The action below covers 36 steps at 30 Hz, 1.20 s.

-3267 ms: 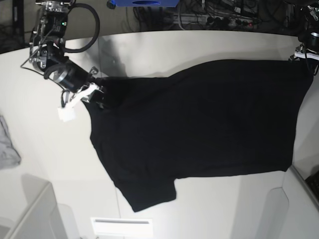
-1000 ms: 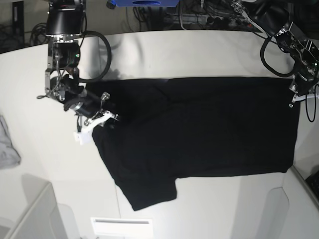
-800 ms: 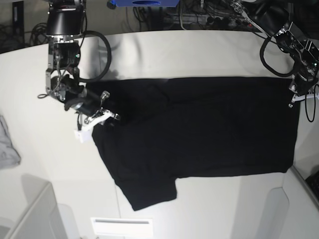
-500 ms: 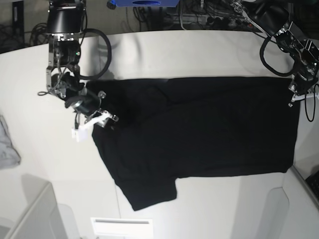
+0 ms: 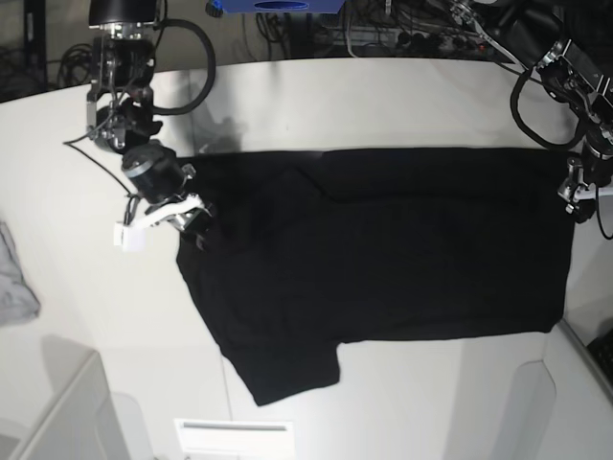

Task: Fold the T-shirt properly
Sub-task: 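Pull the shirt's collar edge taut between both grippers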

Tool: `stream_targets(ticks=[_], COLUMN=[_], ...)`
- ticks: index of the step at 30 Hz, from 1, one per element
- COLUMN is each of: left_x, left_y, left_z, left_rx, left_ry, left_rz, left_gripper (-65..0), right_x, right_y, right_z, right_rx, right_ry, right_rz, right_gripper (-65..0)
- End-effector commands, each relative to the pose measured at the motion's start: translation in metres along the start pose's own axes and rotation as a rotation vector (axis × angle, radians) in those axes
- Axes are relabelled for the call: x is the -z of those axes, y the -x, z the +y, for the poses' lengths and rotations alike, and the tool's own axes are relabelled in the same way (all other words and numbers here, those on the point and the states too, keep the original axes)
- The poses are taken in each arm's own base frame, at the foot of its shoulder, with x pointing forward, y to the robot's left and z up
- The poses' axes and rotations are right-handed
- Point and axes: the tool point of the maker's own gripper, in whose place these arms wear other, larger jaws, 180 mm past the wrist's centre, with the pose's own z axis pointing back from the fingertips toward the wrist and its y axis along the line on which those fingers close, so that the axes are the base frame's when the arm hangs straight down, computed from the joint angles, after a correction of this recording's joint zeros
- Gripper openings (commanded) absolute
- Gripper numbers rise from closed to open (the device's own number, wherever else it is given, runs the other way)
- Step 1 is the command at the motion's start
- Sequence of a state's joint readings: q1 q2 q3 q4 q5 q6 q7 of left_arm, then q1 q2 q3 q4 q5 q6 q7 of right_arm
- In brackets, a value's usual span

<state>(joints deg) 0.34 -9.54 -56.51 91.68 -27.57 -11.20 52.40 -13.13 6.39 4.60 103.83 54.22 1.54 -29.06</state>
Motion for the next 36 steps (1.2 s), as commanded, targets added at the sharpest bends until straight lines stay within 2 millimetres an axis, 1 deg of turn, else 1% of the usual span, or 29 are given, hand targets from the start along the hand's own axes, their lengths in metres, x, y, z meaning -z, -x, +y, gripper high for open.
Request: stream_targets(ticks=[1, 3, 6, 8, 9, 11, 14, 16, 18, 19, 20, 22, 23, 26, 28, 32, 36], left_x=[-0.012, -0.026, -0.045, -0.055, -0.058, -0.058, -0.049, -0.044, -0.038, -0.035, -0.031, -0.02, -0.017, -0.007, -0.001, 0.006, 0.011], left_y=[-0.015, -0.013, 0.002, 0.011, 0.013, 0.022, 0.038, 0.051, 0.049, 0.049, 0.049, 0.053, 0.053, 0.065, 0.064, 0.068, 0.061], left_z=[0.007, 0.02, 0.05, 0.065, 0.068, 0.072, 0.08, 0.086, 0.084, 0.083, 0.079, 0.063, 0.059, 0.057, 0.054, 0.052, 0.044], left_rx=[0.051, 0.112, 0.144, 0.159, 0.17, 0.185, 0.15, 0.114, 0.097, 0.09, 0.093, 0.117, 0.125, 0.106, 0.086, 0.055, 0.04], left_ry=[-0.001, -0.01, -0.049, -0.064, -0.067, -0.065, -0.063, -0.06, -0.054, -0.049, -0.036, 0.009, 0.021, 0.038, 0.045, 0.053, 0.066], left_rz=[-0.049, -0.056, -0.034, -0.019, -0.014, 0.012, 0.059, 0.091, 0.067, 0.056, 0.044, 0.035, 0.03, 0.051, 0.042, 0.05, 0.032], left_gripper=[-15.5, -15.5, -15.6, -15.6, -15.6, -15.6, -15.6, -15.6, -15.6, -15.6, -15.6, -15.6, -15.8, -15.8, -15.8, -15.8, -15.8], right_x=[-0.008, -0.021, -0.043, -0.054, -0.058, -0.063, -0.065, -0.064, -0.063, -0.063, -0.063, -0.062, -0.062, -0.058, -0.057, -0.056, -0.05], right_y=[-0.007, 0.001, 0.013, 0.022, 0.025, 0.031, 0.046, 0.052, 0.06, 0.063, 0.068, 0.074, 0.075, 0.077, 0.076, 0.076, 0.08], right_z=[0.001, -0.008, -0.026, -0.034, -0.037, -0.044, -0.053, -0.058, -0.062, -0.065, -0.067, -0.073, -0.074, -0.067, -0.067, -0.077, -0.089], right_rx=[0.011, 0.051, 0.106, 0.119, 0.124, 0.134, 0.171, 0.192, 0.204, 0.207, 0.218, 0.233, 0.233, 0.213, 0.204, 0.205, 0.214], right_ry=[0.009, 0.072, 0.174, 0.21, 0.223, 0.246, 0.277, 0.293, 0.305, 0.31, 0.319, 0.333, 0.332, 0.277, 0.26, 0.28, 0.303], right_rz=[-0.038, -0.045, -0.069, -0.084, -0.091, -0.097, -0.083, -0.076, -0.061, -0.053, -0.046, -0.037, -0.036, -0.031, -0.048, -0.083, -0.072], right_gripper=[-37.4, -37.4, -37.4, -37.4, -37.2, -36.6, -35.7, -31.2, -28.8, -28.7, -28.7, -28.5, -28.4, -28.5, -28.7, -28.7, -28.7])
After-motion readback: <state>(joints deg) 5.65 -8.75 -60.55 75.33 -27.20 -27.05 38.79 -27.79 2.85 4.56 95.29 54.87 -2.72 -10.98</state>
